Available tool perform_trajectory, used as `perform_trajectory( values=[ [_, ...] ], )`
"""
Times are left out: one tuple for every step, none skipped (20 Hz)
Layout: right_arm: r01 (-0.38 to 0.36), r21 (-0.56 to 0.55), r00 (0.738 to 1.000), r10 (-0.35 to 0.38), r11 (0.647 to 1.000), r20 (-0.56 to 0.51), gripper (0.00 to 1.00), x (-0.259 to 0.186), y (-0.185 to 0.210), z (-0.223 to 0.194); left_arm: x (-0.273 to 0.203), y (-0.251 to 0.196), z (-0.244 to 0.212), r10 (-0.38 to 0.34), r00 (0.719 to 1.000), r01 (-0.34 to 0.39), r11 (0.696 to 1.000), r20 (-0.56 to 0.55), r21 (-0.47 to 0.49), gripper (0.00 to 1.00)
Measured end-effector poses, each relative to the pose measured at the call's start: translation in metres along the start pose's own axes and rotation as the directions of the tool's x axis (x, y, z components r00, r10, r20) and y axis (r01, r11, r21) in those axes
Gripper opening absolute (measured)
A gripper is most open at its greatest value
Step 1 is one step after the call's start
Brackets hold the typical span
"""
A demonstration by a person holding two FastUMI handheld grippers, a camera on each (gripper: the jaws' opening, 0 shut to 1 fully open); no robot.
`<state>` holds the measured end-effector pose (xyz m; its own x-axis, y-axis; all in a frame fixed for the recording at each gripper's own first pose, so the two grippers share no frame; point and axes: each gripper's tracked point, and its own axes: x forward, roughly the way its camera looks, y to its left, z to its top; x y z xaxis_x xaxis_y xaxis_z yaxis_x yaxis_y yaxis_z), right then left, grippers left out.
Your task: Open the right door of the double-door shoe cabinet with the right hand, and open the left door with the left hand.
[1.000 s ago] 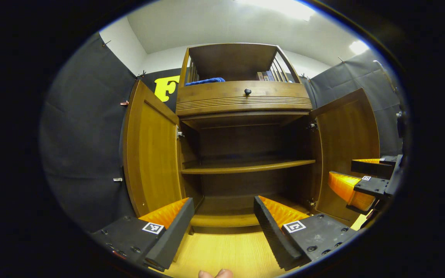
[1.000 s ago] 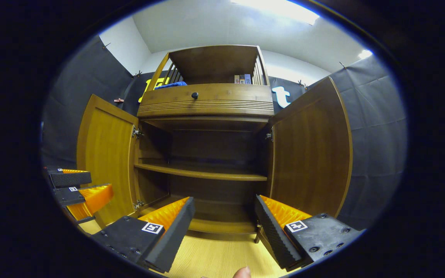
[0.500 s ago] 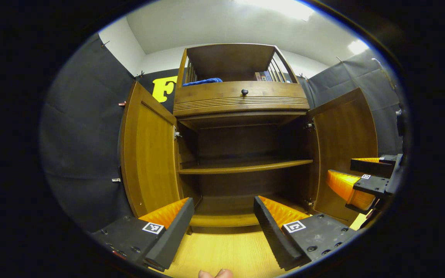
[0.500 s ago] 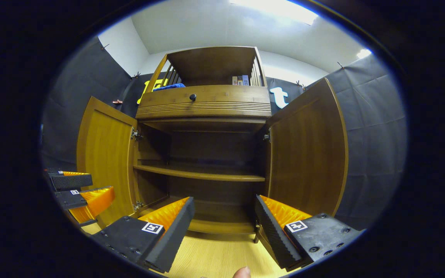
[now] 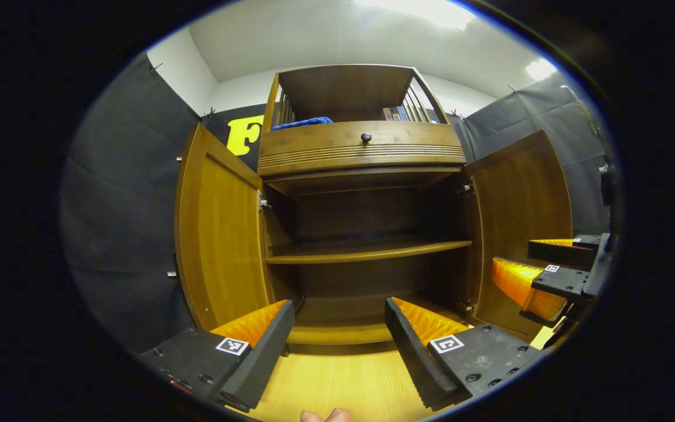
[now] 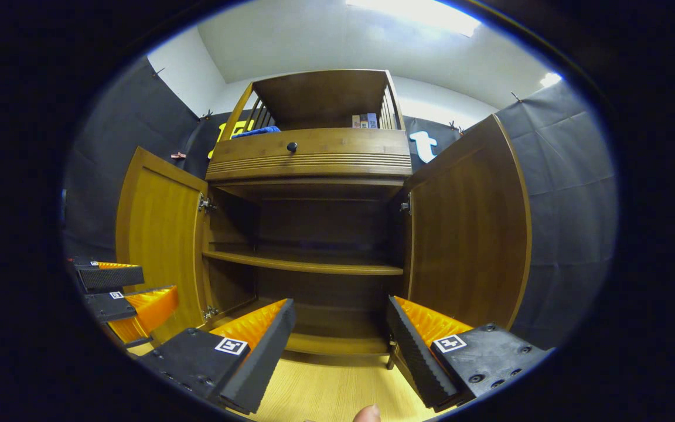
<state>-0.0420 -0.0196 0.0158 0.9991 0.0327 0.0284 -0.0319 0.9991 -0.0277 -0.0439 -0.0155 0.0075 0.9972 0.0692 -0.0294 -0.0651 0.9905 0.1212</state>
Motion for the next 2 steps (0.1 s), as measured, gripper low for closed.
perform_trajectory(
  values=[
    [0.000, -0.002, 1.000, 0.000, 1.000, -0.001, 0.96, 0.0006, -0.0002, -0.0002, 0.0000, -0.0004, 0.0008, 0.000, 1.000, 0.000, 1.000, 0.003, -0.003, 0.96],
    [0.001, -0.006, 1.000, -0.001, 1.000, -0.002, 0.99, 0.0004, -0.0005, -0.0006, 0.0008, -0.0014, 0.0003, -0.003, 1.000, 0.003, 1.000, 0.003, -0.009, 0.96]
  ],
)
